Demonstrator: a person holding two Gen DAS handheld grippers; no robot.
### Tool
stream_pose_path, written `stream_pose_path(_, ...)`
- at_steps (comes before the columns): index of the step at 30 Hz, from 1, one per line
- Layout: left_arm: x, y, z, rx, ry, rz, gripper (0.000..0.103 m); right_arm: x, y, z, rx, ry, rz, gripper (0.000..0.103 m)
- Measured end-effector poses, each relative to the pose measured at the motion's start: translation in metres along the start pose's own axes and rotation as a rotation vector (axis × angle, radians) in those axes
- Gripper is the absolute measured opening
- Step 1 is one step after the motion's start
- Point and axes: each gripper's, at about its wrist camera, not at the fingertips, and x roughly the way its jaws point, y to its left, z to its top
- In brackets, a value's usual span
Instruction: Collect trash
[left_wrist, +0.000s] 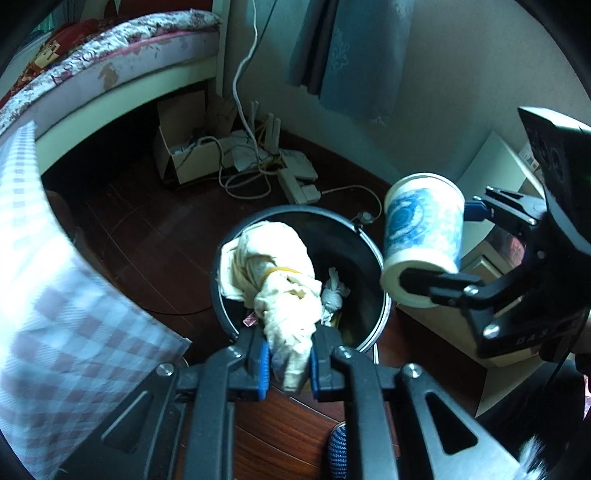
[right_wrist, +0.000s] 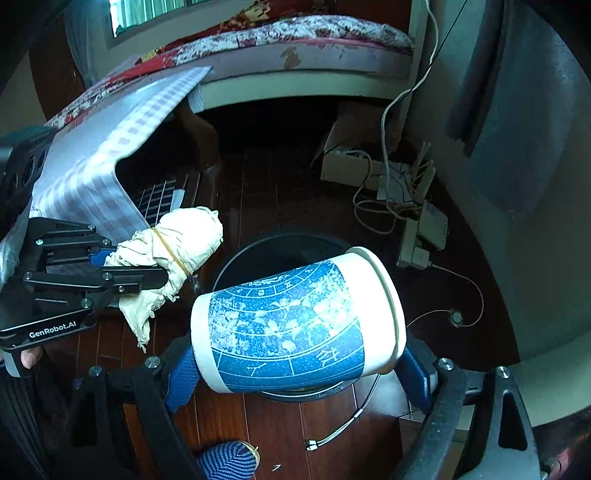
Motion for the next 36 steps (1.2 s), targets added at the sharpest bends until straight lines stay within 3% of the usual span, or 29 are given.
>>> stream_pose_path(12, 0.055, 0.011, 0.002, -0.012, 0.099, -0.07, 0.02, 0.068, -0.004, -0.003, -0.077, 0.107, 0.017, 0.09)
stream_pose_path(14, 0.063, 0.01, 0.003, -0.013, 0.104, -0.082, 0.032, 0.079, -0.005, -0.005, -0.1, 0.127, -0.008, 0.091)
stream_pose_path(15, 0.065, 0.01, 0.003, -0.016, 0.112, -0.087, 0.043, 0.083, -0.005, -0.006, -0.115, 0.126, -0.036, 0.098)
stream_pose_path(16, 0.066, 0.009, 0.002, -0.017, 0.112, -0.074, 0.072, 0.086, -0.005, -0.007, -0.125, 0.126, -0.044, 0.102)
stream_pose_path(17, 0.066, 0.009, 0.0, -0.02, 0.102, -0.046, 0.09, 0.088, -0.007, -0.008, -0.127, 0.131, -0.02, 0.102)
stream_pose_path(18, 0.066, 0.009, -0.002, -0.026, 0.097, -0.026, 0.093, 0.09, -0.01, -0.01, -0.123, 0.144, -0.008, 0.102)
stream_pose_path(27, 0.05, 0.012, -0.014, -0.058, 0.025, 0.158, 0.098, 0.084, -0.027, -0.024, -0.074, 0.168, -0.105, 0.102)
stream_pose_path(36, 0.031, 0.017, -0.022, -0.102, -0.003, 0.19, 0.098, 0.062, -0.018, -0.022, -0.055, 0.129, -0.108, 0.102)
